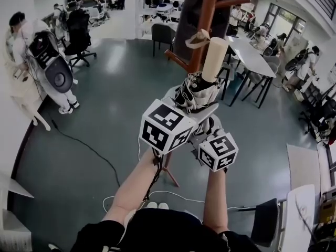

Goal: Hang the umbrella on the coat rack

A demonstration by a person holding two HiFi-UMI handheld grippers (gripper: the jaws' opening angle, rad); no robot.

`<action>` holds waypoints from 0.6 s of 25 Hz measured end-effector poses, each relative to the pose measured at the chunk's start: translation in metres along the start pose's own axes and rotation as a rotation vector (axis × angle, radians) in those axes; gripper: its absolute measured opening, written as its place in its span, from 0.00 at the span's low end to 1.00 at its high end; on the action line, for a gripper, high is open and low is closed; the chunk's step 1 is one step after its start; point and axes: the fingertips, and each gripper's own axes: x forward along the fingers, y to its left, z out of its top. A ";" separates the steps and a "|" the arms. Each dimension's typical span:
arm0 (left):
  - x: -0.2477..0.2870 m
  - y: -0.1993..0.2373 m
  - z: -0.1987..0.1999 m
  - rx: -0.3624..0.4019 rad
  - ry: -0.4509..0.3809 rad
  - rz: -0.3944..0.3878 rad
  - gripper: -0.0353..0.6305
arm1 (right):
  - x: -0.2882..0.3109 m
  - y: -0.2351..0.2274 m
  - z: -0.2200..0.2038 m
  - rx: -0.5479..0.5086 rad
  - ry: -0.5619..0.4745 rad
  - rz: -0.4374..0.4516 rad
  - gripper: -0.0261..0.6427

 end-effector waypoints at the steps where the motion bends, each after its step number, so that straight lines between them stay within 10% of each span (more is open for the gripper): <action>1: 0.002 0.000 -0.005 -0.004 0.006 -0.004 0.50 | 0.000 -0.001 -0.005 0.007 0.005 -0.004 0.57; 15: 0.025 0.006 -0.085 -0.067 0.100 -0.017 0.51 | 0.004 -0.011 -0.084 0.124 0.103 -0.012 0.57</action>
